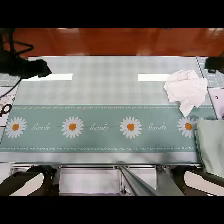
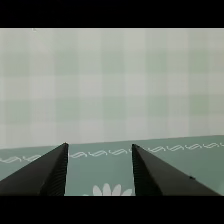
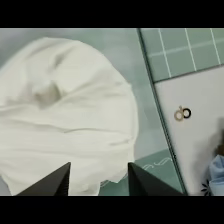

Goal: Fold the shirts.

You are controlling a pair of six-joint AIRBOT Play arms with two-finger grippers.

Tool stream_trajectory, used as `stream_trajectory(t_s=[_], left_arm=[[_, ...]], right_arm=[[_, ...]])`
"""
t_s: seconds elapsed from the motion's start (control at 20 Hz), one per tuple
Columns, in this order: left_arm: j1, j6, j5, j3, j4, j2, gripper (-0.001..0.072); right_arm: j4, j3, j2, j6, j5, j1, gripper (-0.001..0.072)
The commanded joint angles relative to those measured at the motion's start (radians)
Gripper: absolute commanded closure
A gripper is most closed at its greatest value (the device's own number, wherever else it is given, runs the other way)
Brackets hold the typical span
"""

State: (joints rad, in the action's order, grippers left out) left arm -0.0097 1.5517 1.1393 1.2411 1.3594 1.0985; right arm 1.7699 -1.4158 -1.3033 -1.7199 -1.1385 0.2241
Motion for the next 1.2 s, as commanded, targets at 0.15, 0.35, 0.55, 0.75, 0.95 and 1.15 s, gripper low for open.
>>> stream_trajectory(t_s=[0.15,0.35,0.55,0.75,0.95,1.15], left_arm=[[-0.003,-0.002,-0.243,-0.479,-0.176,-0.270,0.0205],[-0.003,-0.002,-0.252,-0.533,-0.179,-0.264,0.0206],[-0.003,-0.002,-0.308,-0.533,-0.179,-0.264,0.0206],[0.023,-0.002,-0.391,-0.524,-0.179,-0.267,0.0206],[0.114,-0.002,-0.383,-0.468,-0.183,-0.285,0.0206],[0.174,-0.002,-0.349,-0.440,-0.182,-0.364,0.0206]], right_arm=[[-0.285,0.087,-0.176,0.103,0.175,0.214,0.0294],[-0.412,0.056,-0.351,0.133,0.183,0.212,0.0294],[-0.561,0.054,-0.416,0.220,0.176,0.212,0.0467],[-0.644,0.029,-0.332,0.338,0.160,0.206,0.0690],[-0.610,-0.135,-0.161,0.335,0.152,0.185,0.0690],[-0.602,-0.337,-0.024,0.325,0.129,0.108,0.0691]])
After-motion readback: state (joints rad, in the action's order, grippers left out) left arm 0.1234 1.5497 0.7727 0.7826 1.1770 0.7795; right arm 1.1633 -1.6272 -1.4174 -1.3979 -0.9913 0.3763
